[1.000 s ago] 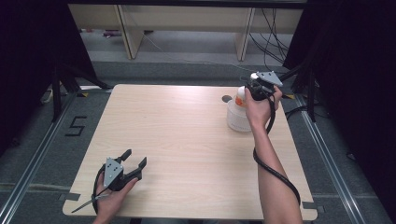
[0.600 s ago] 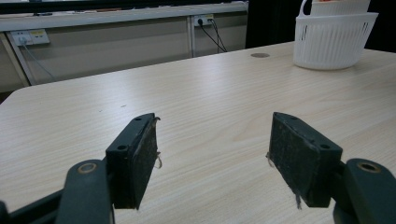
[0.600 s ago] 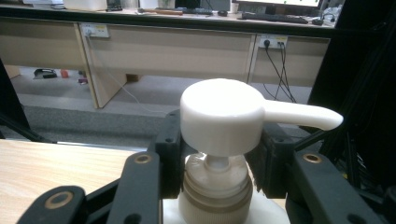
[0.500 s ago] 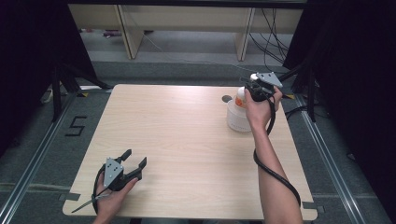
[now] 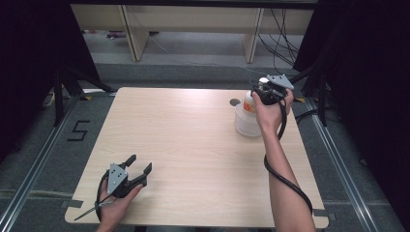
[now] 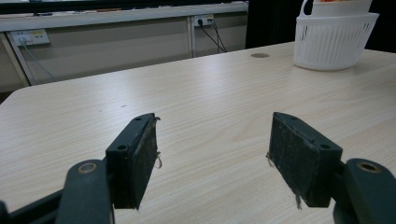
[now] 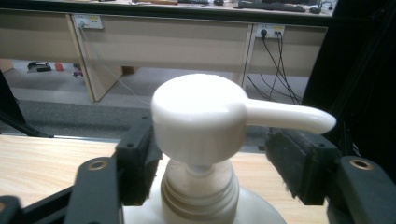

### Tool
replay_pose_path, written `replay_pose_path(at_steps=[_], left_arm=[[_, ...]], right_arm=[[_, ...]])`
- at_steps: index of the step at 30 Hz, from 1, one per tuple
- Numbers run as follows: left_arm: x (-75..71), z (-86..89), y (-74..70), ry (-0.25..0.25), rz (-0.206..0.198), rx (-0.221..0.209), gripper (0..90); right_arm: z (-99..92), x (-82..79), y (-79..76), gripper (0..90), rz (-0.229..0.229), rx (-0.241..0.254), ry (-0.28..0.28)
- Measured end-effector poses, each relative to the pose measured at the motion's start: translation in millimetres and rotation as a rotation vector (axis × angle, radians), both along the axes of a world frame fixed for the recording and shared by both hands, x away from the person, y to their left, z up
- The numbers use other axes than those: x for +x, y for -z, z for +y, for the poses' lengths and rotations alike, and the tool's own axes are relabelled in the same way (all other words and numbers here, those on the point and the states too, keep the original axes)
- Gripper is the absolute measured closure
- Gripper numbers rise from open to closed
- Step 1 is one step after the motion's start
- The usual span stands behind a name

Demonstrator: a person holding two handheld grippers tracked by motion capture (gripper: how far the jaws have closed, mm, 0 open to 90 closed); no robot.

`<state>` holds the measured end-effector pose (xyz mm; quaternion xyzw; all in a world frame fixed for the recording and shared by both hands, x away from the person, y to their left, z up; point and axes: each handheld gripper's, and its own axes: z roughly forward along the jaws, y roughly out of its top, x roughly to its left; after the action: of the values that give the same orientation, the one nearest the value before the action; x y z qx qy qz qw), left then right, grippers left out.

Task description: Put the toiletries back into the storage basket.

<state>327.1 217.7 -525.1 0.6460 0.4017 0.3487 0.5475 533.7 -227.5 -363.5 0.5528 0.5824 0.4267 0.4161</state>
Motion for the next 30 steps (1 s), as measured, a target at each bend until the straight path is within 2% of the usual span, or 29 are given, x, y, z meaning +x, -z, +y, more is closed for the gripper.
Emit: replay_pose_path(at_steps=[4,6,10,11,12,14,15,16,17,21,30], left_arm=[[0.1,0.0,-0.1,-0.001,0.003,0.001,32.0],[0.1,0.0,0.0,0.000,0.001,0.000,31.9],[0.0,0.0,0.0,-0.005,0.005,-0.005,31.9],[0.0,0.0,0.0,-0.005,0.005,-0.005,31.9],[0.3,0.1,0.0,0.000,0.000,-0.001,31.9],[0.1,0.0,0.0,0.000,0.000,0.000,31.9],[0.1,0.0,0.0,0.000,0.000,0.000,31.9],[0.0,-0.1,0.0,-0.001,0.000,-0.002,31.9],[0.0,-0.1,0.0,-0.001,0.000,-0.002,31.8],[0.1,-0.2,0.0,0.001,0.000,0.001,31.8],[0.0,-0.2,-0.1,-0.001,0.001,0.003,31.7]], right_arm=[[-1.9,-2.4,-0.7,32.4,-0.002,-0.014,-0.018],[-1.0,-5.9,-1.5,29.3,0.017,0.011,-0.012],[-2.2,-9.0,-2.3,27.2,0.016,0.006,-0.017],[-2.4,-10.7,-2.7,26.1,0.013,-0.009,-0.013],[-1.9,-13.9,-3.6,25.5,0.018,0.005,-0.017],[-2.8,-17.1,-4.3,24.9,0.029,0.004,-0.022],[-3.9,-18.3,-3.9,24.7,0.017,-0.007,-0.025],[-3.2,-20.6,-4.0,24.5,0.028,0.015,-0.025],[-3.2,-20.6,-4.0,24.5,0.028,0.015,-0.025],[-8.6,-32.1,-2.9,24.0,0.025,-0.013,-0.038],[-17.7,-54.6,0.2,23.6,0.028,-0.003,-0.053]])
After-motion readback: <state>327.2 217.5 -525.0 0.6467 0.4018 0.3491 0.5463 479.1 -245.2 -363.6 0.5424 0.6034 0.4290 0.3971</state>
